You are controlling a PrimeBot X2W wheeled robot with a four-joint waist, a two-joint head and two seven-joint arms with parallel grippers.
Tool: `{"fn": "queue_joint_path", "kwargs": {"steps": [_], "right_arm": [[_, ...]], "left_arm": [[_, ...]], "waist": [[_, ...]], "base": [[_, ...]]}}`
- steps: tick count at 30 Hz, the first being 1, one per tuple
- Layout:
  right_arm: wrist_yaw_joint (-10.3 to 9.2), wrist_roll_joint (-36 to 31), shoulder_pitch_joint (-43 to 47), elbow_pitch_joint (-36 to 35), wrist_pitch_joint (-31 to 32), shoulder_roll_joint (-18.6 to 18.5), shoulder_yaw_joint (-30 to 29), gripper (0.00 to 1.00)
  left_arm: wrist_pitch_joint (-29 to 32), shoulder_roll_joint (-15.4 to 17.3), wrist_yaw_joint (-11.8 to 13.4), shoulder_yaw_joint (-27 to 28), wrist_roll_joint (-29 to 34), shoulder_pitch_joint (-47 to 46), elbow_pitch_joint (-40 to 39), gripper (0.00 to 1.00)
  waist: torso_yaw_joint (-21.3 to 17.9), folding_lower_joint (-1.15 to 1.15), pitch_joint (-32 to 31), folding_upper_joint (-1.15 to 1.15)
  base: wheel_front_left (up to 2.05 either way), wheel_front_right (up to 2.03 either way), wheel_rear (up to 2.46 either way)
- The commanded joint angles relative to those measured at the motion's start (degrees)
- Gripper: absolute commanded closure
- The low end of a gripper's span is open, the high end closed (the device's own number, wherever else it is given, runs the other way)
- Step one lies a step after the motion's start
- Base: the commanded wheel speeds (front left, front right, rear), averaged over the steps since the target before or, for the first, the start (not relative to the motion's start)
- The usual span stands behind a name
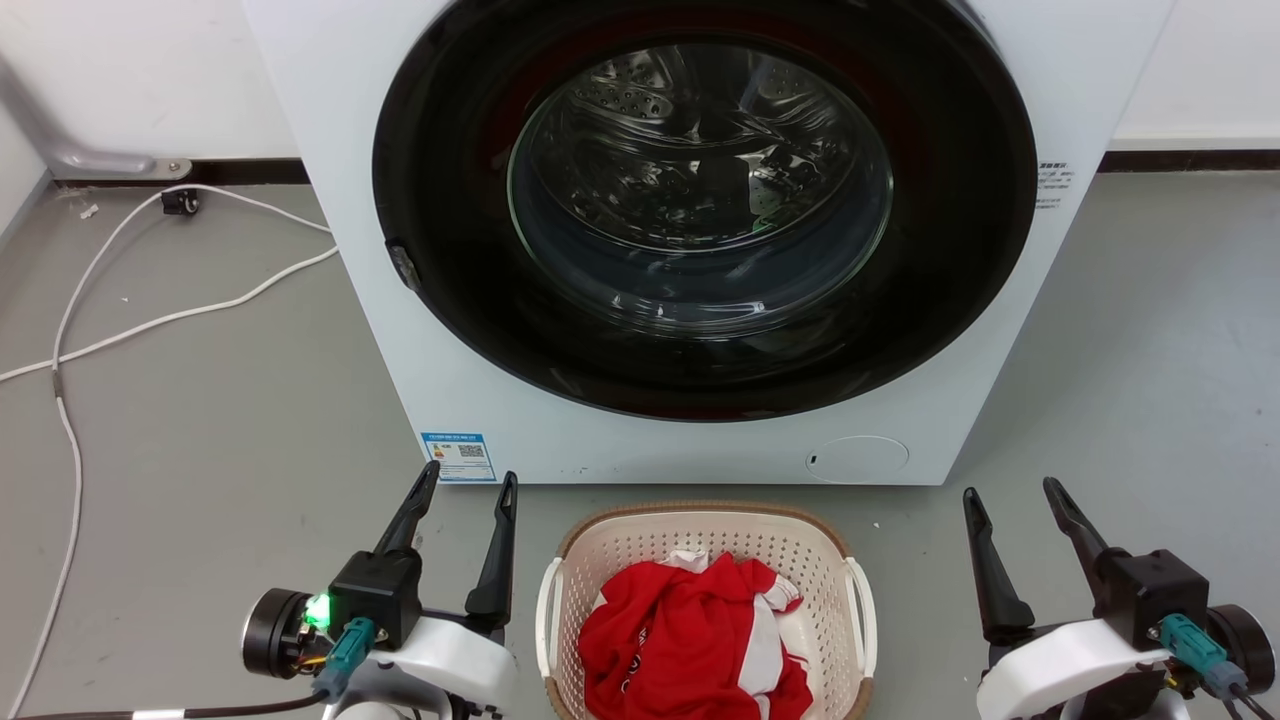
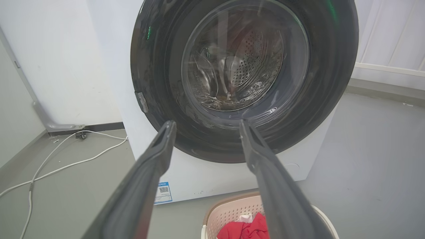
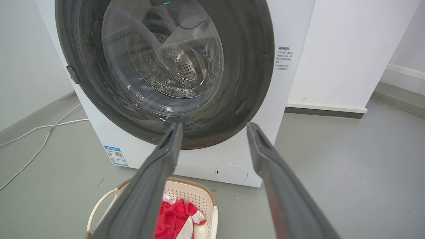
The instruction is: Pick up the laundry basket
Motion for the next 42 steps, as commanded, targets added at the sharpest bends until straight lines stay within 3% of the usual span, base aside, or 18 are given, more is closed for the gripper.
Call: {"fn": "queue_joint_path", "kwargs": {"steps": [1,27,32,42], "right_arm": [[-0.02,-0.60,-0.15,-0.02,-0.44,-0.01,0.21,0.00],[-0.02,1.33,-1.17,1.83,-1.07,-0.01,0.18,0.00],[-0.02,1.00,-2.04,2.11,-0.71,-0.01,-0.34,0.00],[-0.02,1.92,-9.37,8.28,-2.41,-0.01,-0.21,0.00]], "left_arm": [[-0.45,-0.06,0.01,0.10,1.08,-0.04,0.15,0.00],[-0.45,-1.29,-0.62,1.07,1.38,-0.39,1.57,0.00],[-0.40,-1.30,-1.23,0.55,1.55,-1.52,2.36,0.00],[-0.36,-0.38,-2.76,0.05,-1.19,-8.42,11.21,0.00]], "waist": [[-0.12,0.00,0.00,0.00],[-0.24,0.00,0.35,0.00],[-0.32,0.00,3.10,0.00],[-2.42,0.00,15.06,0.00]], "base": [[0.00,0.00,0.00],[0.00,0.00,0.00],[0.00,0.00,0.00],[0.00,0.00,0.00]]}}
